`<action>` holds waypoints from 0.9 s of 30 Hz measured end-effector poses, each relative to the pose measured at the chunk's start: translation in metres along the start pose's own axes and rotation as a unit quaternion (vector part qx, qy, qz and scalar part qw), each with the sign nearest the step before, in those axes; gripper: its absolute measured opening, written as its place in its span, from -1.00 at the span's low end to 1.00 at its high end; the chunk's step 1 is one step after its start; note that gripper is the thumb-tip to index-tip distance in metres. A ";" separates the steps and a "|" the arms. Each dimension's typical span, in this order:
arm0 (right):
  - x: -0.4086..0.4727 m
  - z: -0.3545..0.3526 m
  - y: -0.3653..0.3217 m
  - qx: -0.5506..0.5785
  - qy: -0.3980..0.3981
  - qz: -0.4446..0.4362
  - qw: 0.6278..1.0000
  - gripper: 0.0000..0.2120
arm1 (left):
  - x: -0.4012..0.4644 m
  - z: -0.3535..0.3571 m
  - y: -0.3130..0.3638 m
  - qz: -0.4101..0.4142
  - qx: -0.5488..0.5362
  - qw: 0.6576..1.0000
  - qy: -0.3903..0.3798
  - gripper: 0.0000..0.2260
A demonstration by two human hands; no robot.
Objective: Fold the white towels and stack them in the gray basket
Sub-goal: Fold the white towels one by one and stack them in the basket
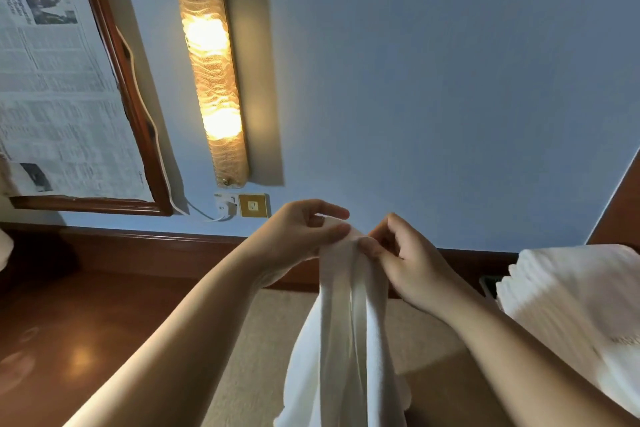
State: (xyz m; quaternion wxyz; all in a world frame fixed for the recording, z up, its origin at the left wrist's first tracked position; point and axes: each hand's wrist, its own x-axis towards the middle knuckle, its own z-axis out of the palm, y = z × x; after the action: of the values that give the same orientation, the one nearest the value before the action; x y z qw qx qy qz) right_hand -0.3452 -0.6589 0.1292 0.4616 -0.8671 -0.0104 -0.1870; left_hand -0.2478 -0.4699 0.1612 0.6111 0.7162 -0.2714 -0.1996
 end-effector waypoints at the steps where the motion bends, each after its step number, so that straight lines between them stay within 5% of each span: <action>1: 0.001 0.001 0.001 -0.008 0.007 -0.003 1.000 -0.76 | -0.002 -0.001 -0.005 -0.014 -0.046 0.999 -0.001 -0.73; 11: 0.005 0.017 0.007 -0.018 0.052 -0.036 0.998 -0.81 | -0.026 0.014 -0.057 -0.054 -0.218 0.971 0.078 -0.68; 16: 0.005 0.021 0.005 0.000 0.069 -0.054 0.996 -0.82 | -0.032 0.021 -0.049 0.056 -0.081 0.984 0.151 -0.92; 27: 0.006 0.020 -0.003 0.001 0.058 -0.040 0.998 -0.79 | -0.016 0.028 -0.055 0.128 0.125 0.976 0.127 -0.82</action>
State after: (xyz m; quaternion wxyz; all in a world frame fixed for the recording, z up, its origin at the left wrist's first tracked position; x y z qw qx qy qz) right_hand -0.3340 -0.6418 0.1234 0.4547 -0.8531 -0.0191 -0.2551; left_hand -0.2699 -0.4753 0.1017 0.5671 0.7656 -0.3036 0.0083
